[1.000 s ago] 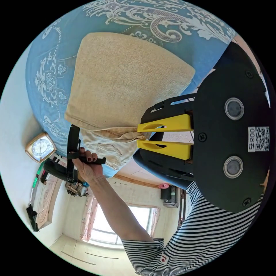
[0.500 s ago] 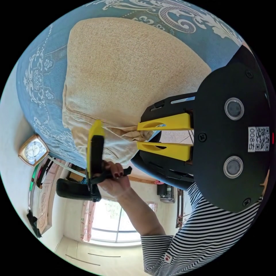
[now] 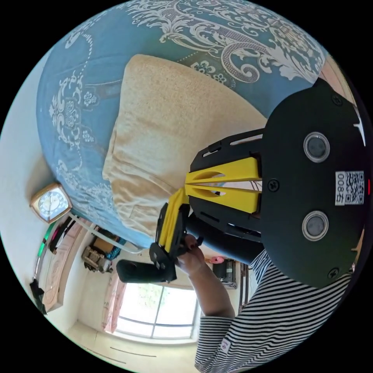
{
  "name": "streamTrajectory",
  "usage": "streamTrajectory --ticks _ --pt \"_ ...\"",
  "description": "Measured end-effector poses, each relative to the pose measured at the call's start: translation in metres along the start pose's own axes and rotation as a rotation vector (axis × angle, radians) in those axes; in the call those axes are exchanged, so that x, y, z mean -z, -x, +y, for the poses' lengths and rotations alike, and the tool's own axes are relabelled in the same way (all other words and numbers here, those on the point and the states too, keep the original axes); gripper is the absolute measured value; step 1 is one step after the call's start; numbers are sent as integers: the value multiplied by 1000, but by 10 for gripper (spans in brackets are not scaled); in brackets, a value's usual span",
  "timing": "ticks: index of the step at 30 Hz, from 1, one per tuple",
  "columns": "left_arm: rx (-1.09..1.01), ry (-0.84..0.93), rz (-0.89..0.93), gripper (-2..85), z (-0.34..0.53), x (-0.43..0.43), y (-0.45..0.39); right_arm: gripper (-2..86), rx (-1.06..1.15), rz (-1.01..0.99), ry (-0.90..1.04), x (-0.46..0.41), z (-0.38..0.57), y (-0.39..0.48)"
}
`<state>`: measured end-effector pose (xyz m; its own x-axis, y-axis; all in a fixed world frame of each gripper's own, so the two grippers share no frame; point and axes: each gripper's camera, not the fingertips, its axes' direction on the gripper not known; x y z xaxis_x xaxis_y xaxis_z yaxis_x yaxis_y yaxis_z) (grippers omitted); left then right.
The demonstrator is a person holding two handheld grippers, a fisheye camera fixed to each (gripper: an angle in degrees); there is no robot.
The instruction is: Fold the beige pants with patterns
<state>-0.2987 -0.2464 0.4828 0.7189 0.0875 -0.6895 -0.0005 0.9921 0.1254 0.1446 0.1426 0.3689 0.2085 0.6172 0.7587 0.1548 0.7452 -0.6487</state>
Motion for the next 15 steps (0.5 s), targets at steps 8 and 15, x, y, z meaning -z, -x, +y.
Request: streamTrajectory --ticks 8,15 --pt "35 -103 22 2 32 11 -29 1 19 63 27 4 -4 -2" --pt "74 -38 11 1 53 -17 -47 0 -41 31 -21 28 -4 -24"
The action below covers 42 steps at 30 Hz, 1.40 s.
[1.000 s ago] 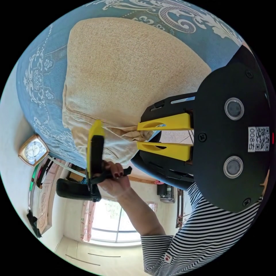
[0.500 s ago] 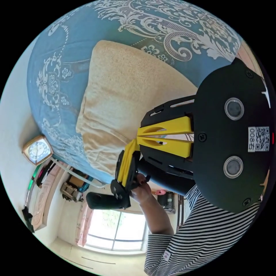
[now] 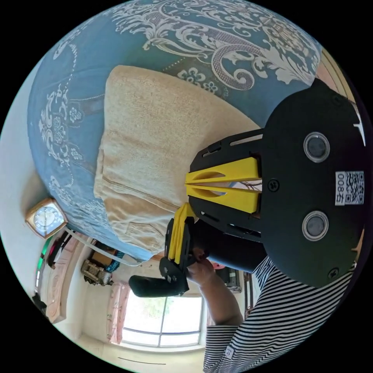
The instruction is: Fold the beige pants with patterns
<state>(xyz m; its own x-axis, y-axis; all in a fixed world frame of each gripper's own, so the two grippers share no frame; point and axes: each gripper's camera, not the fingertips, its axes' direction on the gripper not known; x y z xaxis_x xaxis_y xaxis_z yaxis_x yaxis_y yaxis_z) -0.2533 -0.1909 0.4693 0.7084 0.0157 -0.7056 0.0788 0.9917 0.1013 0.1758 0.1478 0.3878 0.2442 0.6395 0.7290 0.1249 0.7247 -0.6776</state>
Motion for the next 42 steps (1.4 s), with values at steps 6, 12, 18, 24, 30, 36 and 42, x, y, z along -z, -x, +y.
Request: streamTrajectory --ticks 6,12,18,24,30,36,42 --pt "-42 15 -72 1 14 -17 -30 0 -93 76 -140 56 -27 -42" --pt "-28 13 -61 2 27 -34 -51 0 -183 23 -138 77 -38 -86" --pt "-137 -41 -32 3 35 -50 -105 1 -82 9 -170 123 -2 -64" --pt "-180 20 -80 4 38 -99 -142 1 -47 109 33 113 48 -52" --pt "-186 0 -61 18 48 -112 -176 6 -106 52 -67 152 59 -66" --pt "-327 -38 -91 80 47 -142 -241 33 -295 -122 -174 191 97 -110" --pt "-370 36 -236 107 37 -189 -293 49 -404 -310 -178 195 111 -141"
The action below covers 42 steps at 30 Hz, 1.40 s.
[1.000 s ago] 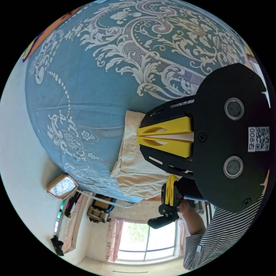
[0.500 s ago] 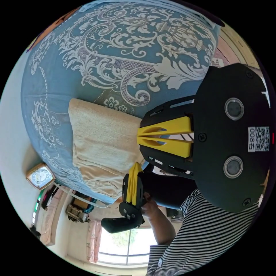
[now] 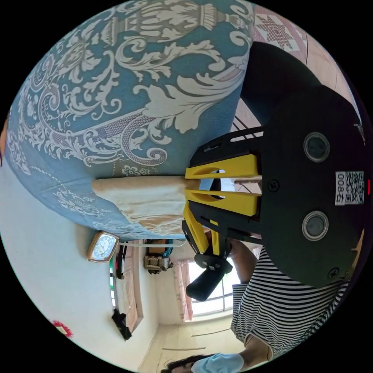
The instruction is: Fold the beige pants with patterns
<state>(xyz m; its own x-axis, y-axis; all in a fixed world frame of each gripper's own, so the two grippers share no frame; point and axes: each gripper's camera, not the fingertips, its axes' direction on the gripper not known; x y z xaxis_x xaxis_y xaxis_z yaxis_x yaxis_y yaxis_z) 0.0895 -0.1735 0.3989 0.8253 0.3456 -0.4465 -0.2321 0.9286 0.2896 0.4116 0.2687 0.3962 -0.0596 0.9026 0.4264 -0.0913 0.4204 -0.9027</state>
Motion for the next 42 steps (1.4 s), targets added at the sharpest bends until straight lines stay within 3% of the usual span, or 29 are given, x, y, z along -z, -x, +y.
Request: streamTrajectory --ticks 5,10,18,30,42 --pt "0 -6 -117 74 -5 -11 -26 55 4 -64 34 19 -9 -2" --pt "54 -36 -12 42 -5 -7 -29 54 42 -46 58 35 -20 4" --pt "74 -86 36 32 -4 9 -45 61 48 -15 -70 74 -67 0" --pt "41 -79 25 30 0 35 -68 85 7 -50 -49 48 -155 -6" --pt "13 -59 32 29 21 96 -73 43 -30 -91 -36 13 -184 -26"
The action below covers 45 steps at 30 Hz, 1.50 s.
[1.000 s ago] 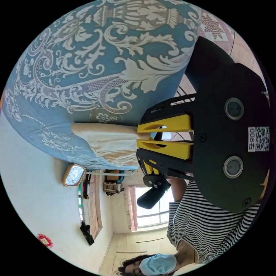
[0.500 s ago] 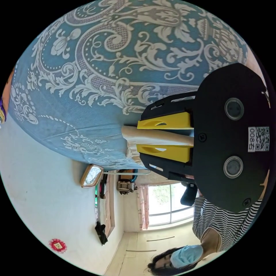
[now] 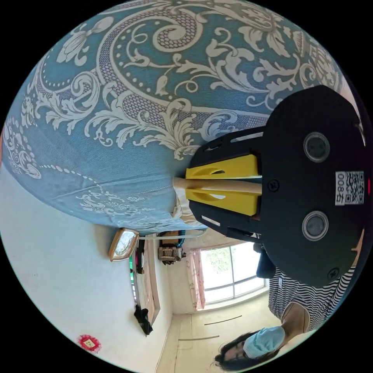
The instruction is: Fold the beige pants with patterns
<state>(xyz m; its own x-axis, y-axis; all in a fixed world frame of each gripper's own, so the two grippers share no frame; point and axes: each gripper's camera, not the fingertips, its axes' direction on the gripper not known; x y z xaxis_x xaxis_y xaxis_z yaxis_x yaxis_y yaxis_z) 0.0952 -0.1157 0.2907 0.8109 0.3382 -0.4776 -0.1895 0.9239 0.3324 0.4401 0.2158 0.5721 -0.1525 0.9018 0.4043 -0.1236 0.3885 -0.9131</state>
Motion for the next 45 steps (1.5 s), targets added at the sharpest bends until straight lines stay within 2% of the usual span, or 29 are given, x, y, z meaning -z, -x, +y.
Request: streamTrajectory --ticks 9,14,24,30,33,45 --pt "-38 -4 44 24 33 78 -1 32 -7 -54 -29 -19 7 -14" --pt "0 -64 96 24 65 137 17 30 -21 -53 -51 -41 8 -16" --pt "253 -416 291 25 192 322 116 28 116 -121 -77 -125 -14 46" --pt "438 -605 331 25 300 416 181 28 236 -147 -10 -225 -39 95" --pt "534 -668 334 26 354 451 215 28 283 -112 54 -303 -58 114" --pt "867 -850 413 25 539 541 327 30 306 59 214 -551 -115 107"
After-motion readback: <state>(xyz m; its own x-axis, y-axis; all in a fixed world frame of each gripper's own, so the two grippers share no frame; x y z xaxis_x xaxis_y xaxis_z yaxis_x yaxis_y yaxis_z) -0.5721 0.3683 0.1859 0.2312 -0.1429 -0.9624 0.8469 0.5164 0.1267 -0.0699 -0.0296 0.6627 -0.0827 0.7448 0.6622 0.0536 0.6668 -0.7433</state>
